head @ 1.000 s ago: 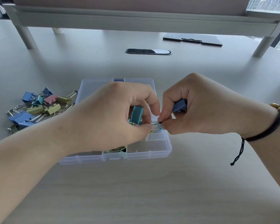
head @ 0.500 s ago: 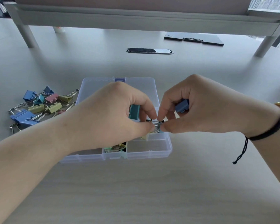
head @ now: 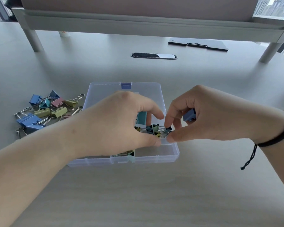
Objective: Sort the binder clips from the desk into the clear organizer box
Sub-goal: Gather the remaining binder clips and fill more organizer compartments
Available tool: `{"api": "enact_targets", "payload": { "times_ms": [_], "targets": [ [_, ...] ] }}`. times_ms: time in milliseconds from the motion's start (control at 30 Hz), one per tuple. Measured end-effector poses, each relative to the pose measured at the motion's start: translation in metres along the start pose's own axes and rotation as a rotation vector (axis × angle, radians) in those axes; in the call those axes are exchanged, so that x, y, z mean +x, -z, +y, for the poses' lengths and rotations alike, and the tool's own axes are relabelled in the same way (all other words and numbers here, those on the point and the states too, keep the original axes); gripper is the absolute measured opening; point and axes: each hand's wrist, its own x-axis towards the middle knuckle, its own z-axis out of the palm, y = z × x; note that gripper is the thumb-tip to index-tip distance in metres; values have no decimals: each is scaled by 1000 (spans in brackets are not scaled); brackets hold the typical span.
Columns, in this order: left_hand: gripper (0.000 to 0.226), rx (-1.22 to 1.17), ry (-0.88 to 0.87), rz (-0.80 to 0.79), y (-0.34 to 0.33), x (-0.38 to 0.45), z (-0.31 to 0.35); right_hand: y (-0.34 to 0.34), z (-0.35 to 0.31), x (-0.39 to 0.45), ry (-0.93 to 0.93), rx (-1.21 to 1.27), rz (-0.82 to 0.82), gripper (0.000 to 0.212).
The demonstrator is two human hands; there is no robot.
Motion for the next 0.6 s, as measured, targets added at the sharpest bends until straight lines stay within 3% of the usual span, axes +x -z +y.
{"api": "enact_targets", "payload": {
  "times_ms": [167,433,600],
  "targets": [
    [40,-169,-17,62,5,2,0,1,6,2,22,33,10,20],
    [22,-298,36,181,22,11,-10,-5,18,13,45,185,201,16],
    [14,-334,118,359,59,7,-31,-14,11,18,34,228,295,8]
  ]
}}
